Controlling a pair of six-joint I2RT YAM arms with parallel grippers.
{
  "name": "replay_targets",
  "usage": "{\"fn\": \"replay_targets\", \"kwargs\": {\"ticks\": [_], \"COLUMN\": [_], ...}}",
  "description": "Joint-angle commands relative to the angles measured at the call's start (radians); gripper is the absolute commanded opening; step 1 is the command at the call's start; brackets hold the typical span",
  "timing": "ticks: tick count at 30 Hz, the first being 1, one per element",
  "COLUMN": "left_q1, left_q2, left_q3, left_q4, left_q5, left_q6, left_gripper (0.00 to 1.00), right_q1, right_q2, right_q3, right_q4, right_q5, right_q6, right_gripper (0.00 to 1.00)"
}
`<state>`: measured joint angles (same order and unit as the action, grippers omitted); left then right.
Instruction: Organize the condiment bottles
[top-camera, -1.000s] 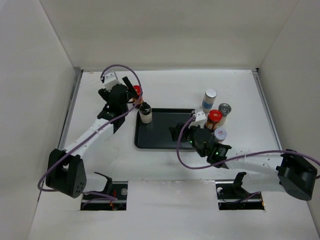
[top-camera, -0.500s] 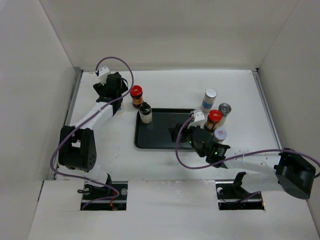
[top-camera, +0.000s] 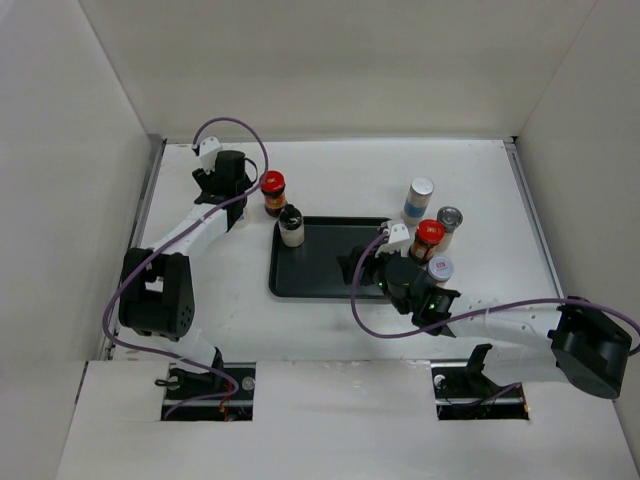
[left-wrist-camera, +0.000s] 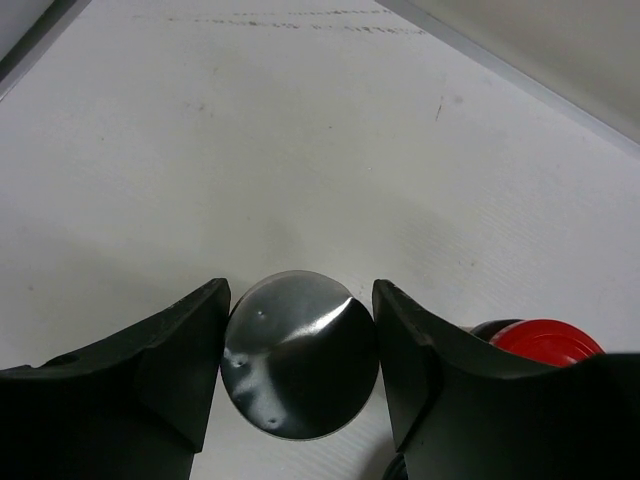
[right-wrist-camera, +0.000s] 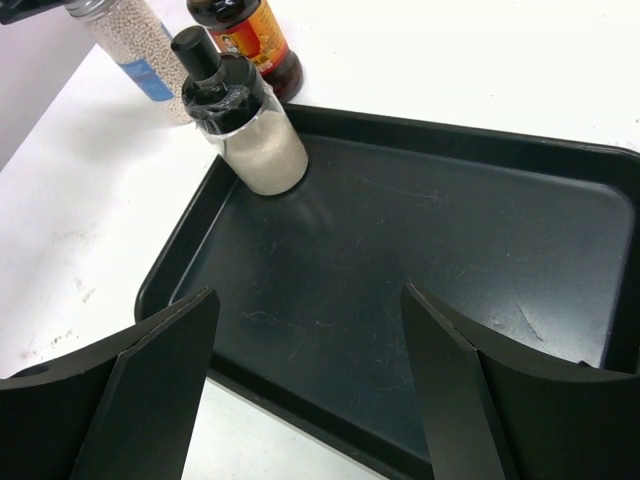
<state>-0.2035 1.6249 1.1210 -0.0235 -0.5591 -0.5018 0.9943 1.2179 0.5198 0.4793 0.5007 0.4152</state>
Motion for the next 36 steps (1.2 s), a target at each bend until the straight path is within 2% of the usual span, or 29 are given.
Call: {"fn": "replay_targets", "kwargs": {"ticks": [1,7,12,17,26,31,36], "left_q1": [0.0,-0.004,-0.046,-0.148,-0.38,-0.438,-0.48], "left_q2": [-0.049,-0.193,-0.332,-0.37,-0.263,-0.169,-0.094], "left_q3": [-0.035,-0.107,-0.063,0.04,0.213,0.276,0.257], "left_q4": [0.016,0.045,0.036,0.016,0.088,0.112,0.126], "left_q5": [0.013,0.001,-0.007,0.007,0.042,0.041,0.036], "left_q6": [-0.001,-0.007,0.008,0.02,0.035,0.059,0.062], "left_gripper": [0.38,0.31,0.3,0.3,0.3,0.3,0.3], "right_q1": [-0.012,-0.013,-0.012,-0.023,-0.036,-0.038,-0.047], "right_q2": [-0.02,-0.029,-0.02,-0.061,-0.149,-0.138,-0.169], "right_q3": [0.008,0.002,0.013,-0.007,-0.047,-0.041,-0.061], "right_q4": [0.03,0.041,0.038,0.033,0.048,0.039,0.051], "right_q5": [0.012,0.012,0.013,0.03,0.087,0.088,0.104], "right_q6": [0.004,0.004,-0.003,0.011,0.019,0.016,0.019], "right_gripper": [0.8,0.8,0.8,0.79,0.77,0.78,0.78]}}
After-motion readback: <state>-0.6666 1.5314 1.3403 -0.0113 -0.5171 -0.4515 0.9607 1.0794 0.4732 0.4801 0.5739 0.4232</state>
